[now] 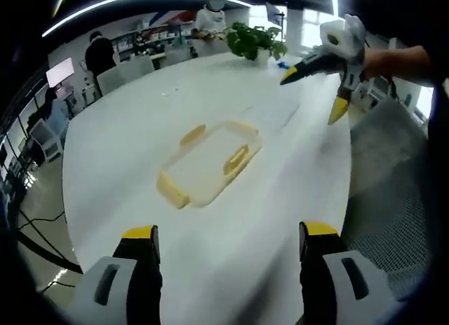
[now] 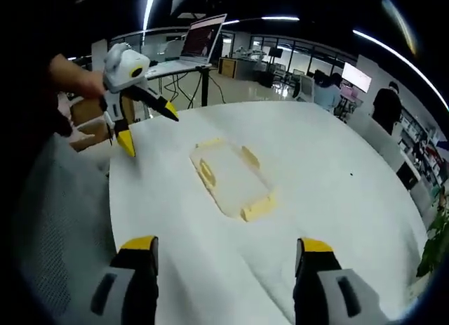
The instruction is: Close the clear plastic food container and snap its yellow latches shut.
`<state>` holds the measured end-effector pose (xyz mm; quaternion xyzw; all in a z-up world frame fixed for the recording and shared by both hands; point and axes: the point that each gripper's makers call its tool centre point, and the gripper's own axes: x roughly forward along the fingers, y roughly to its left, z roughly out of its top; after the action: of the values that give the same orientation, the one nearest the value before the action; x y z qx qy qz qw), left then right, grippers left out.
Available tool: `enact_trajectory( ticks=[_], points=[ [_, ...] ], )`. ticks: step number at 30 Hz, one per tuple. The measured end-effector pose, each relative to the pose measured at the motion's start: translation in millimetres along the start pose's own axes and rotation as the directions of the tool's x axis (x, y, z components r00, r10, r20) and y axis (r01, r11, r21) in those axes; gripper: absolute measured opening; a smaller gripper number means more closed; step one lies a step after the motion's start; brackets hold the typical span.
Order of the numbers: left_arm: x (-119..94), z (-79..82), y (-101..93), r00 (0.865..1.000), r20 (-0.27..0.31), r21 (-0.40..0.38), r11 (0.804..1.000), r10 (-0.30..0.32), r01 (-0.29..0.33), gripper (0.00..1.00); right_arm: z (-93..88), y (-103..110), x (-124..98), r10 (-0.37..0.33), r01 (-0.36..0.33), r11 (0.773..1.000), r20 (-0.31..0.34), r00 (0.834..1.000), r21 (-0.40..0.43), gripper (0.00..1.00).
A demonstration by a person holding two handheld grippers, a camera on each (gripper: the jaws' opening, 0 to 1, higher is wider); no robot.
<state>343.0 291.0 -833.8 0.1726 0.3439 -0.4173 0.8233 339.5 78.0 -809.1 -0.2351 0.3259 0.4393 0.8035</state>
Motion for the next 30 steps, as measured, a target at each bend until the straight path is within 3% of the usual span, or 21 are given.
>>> enact_trajectory(
  ticks=[6,14,19,21,30],
  points=[
    [1.8,2.6,8.5,1.000,0.000,-0.022,1.000,-0.012,0.012,0.75,-3.5,-1.4,4.6,0.023,-0.023,1.000,-0.002,1.000,-0.006,0.79],
    [5.5,-0.3,15.2,1.000,-0.019,-0.024,0.999,-0.022,0.021,0.78,1.7,5.1,13.5,0.064,-0.064,0.998,-0.001,0.998,-0.027,0.77],
    [14.6,-5.1,12.4,0.998,-0.047,0.029,0.999,-0.043,0.044,0.78,0.6,5.3,19.6,0.074,-0.074,0.996,-0.012,0.997,-0.045,0.76],
    [16.9,-6.0,14.7,0.998,-0.054,0.035,0.998,-0.044,0.046,0.78,4.3,7.4,20.5,0.092,-0.092,0.996,0.012,0.996,-0.017,0.77],
    [24.0,0.4,27.2,0.996,-0.043,0.026,0.996,-0.081,0.082,0.77,7.5,-4.3,28.3,0.101,-0.101,0.995,-0.004,0.995,-0.016,0.77]
  ],
)
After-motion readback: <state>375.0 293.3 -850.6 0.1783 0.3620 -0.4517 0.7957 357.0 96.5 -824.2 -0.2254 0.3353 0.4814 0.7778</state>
